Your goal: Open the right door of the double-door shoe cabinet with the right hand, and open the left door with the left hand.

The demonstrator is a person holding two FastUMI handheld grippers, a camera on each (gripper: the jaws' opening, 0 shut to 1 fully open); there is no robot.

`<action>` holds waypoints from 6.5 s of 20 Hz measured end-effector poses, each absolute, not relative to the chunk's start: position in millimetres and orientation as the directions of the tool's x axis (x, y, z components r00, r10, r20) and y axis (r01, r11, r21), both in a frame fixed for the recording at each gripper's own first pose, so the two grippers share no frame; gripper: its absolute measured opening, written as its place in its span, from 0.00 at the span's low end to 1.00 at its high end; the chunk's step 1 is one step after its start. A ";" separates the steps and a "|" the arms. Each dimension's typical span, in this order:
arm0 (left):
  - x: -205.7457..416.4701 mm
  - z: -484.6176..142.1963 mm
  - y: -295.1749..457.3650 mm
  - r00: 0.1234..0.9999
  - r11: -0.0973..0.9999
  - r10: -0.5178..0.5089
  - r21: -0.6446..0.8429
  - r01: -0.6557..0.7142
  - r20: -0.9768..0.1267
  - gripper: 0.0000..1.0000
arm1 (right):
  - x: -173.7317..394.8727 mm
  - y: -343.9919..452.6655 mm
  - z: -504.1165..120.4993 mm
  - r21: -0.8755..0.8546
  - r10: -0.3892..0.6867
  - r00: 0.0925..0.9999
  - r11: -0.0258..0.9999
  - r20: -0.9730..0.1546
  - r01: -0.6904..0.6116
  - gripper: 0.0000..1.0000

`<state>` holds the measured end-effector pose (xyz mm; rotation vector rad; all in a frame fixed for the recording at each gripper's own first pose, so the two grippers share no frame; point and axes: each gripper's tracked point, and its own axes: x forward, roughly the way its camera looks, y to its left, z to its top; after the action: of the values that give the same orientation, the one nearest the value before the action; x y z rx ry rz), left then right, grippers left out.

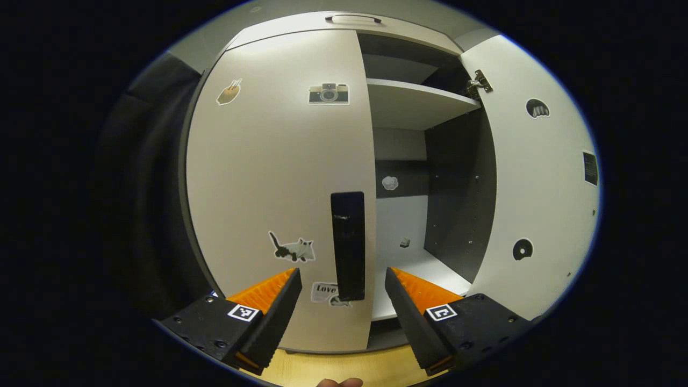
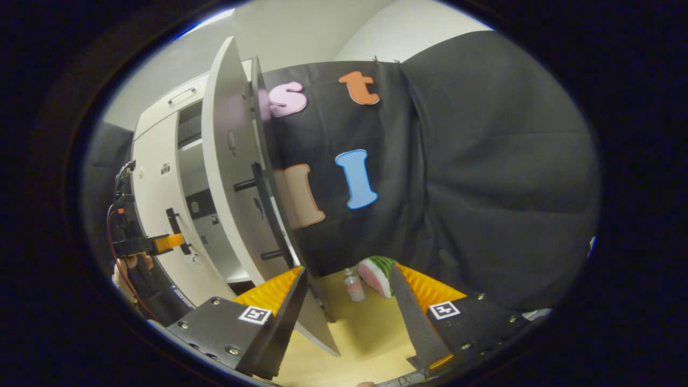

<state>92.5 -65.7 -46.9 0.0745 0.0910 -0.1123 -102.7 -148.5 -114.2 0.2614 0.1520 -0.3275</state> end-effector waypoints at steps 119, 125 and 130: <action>-26.2 -42.4 140.5 0.995 1.000 0.017 0.006 -0.016 -0.099 0.04 | -202.9 -146.8 -206.2 0.283 -0.129 0.929 0.930 -0.347 0.235 0.91; -37.5 -53.4 158.8 0.988 0.996 0.087 0.000 -0.088 -0.130 0.17 | -201.9 -151.4 -192.5 0.238 -0.184 0.930 0.934 -0.317 0.266 0.91; -60.6 -53.3 163.1 0.978 0.990 0.138 0.055 -0.131 -0.156 0.70 | -203.4 -147.6 -148.0 0.157 -0.248 0.940 0.945 -0.233 0.288 0.91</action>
<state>-60.6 163.1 -53.3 0.0448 0.1601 0.1357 -203.4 -147.6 -148.0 0.1908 0.2130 -0.2748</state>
